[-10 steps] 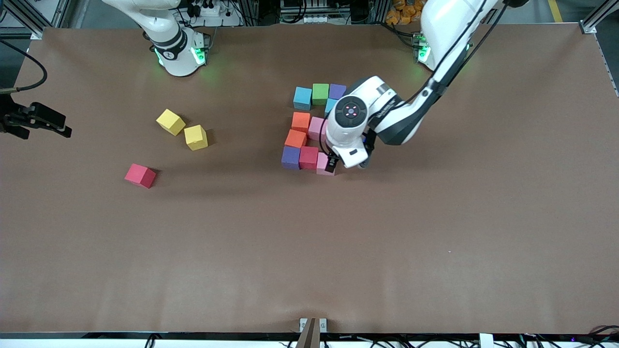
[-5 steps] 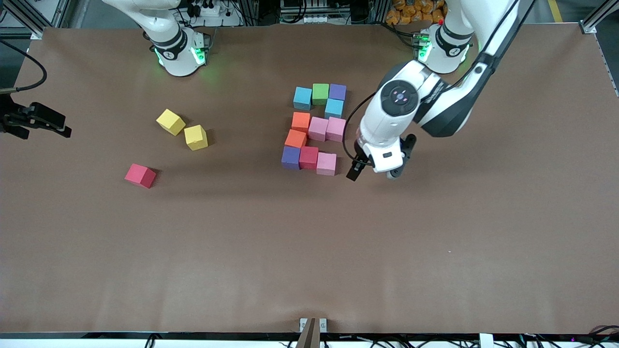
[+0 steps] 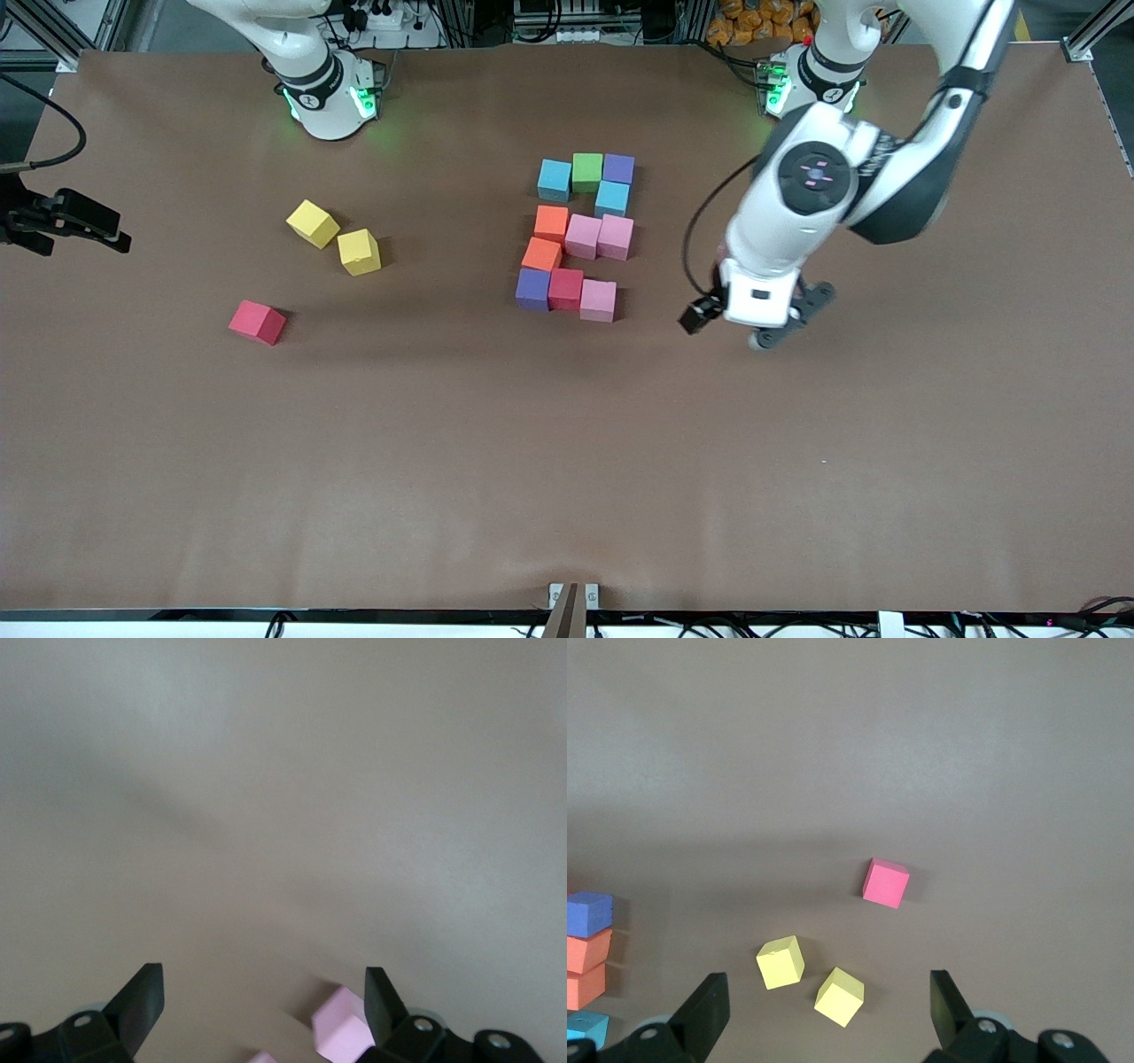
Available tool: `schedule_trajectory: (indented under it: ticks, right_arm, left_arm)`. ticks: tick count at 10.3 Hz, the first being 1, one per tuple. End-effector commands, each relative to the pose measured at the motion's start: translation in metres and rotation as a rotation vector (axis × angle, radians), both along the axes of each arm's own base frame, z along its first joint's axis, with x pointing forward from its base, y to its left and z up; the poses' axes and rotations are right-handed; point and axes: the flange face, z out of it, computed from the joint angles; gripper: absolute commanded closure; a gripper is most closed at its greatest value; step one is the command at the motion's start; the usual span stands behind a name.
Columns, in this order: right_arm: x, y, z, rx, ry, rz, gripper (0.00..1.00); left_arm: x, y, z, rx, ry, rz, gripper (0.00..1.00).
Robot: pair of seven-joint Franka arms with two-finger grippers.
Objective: Form number 2 with 11 blocks
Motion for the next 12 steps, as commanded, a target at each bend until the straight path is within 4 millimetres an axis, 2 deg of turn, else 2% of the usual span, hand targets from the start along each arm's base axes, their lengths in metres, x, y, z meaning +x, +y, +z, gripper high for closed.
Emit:
schedule_trajectory:
  ticks: [1,2,3,6,8,11,12]
  right_arm:
    - [0.002,-0.003,0.004,-0.011,0.002,-0.008,0.0]
    - [0.002,-0.003,0.004,-0.01,0.004,-0.007,0.0]
    - [0.002,-0.003,0.004,-0.01,0.004,-0.007,0.0]
    - [0.002,-0.003,0.004,-0.011,0.004,-0.006,0.0]
    - [0.002,-0.003,0.004,-0.011,0.002,-0.006,0.0]
    - [0.002,-0.003,0.004,-0.011,0.002,-0.006,0.0]
    - [0.002,-0.003,0.004,-0.011,0.004,-0.006,0.0]
  left_arm:
    - [-0.005,0.025,0.046,0.039,-0.047,-0.077,0.0]
    - [-0.005,0.038,0.062,0.054,-0.054,-0.157,0.0]
    - [0.004,0.062,0.071,0.063,-0.057,-0.179,0.0]
    - [0.007,0.097,0.11,0.074,-0.091,-0.135,0.0]
    - [0.004,0.119,0.123,0.089,-0.076,-0.151,0.0]
    - [0.01,0.166,0.141,0.117,-0.035,-0.28,0.0]
    - [0.009,0.176,0.145,0.121,-0.015,-0.306,0.0]
